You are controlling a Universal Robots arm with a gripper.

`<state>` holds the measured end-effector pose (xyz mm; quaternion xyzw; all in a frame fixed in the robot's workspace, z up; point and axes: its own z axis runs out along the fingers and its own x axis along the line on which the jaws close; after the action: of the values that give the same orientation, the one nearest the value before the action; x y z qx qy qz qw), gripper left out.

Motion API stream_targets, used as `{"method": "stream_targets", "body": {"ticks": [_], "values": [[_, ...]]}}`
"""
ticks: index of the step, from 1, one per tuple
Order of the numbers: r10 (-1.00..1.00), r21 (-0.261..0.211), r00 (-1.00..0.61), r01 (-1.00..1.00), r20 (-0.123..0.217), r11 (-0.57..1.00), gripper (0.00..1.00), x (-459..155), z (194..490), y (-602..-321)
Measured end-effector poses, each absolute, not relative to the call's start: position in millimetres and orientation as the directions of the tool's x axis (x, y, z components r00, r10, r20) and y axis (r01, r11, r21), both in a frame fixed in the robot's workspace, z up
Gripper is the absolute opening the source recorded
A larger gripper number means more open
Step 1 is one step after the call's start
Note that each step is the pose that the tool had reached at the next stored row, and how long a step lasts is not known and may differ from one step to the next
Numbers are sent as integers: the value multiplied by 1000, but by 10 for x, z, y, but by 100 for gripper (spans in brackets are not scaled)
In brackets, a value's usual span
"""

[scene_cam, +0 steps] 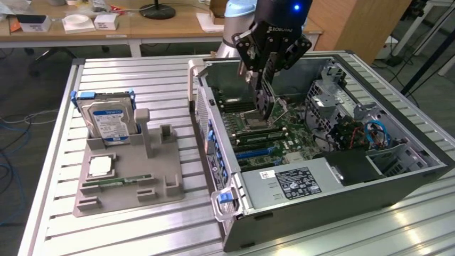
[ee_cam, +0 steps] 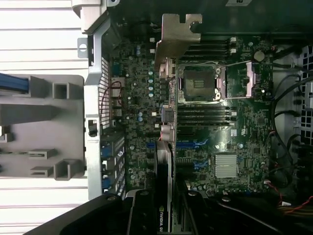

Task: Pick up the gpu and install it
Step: 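Pick up the gpu and move the gpu toward the slot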

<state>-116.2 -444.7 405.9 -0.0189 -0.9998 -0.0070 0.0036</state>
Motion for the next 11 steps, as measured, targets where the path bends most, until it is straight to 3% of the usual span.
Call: {"method": "stream_targets", "body": {"ticks": [11], "values": [[32, 14, -999, 32, 7, 999, 26, -956, 4058, -4446]]}}
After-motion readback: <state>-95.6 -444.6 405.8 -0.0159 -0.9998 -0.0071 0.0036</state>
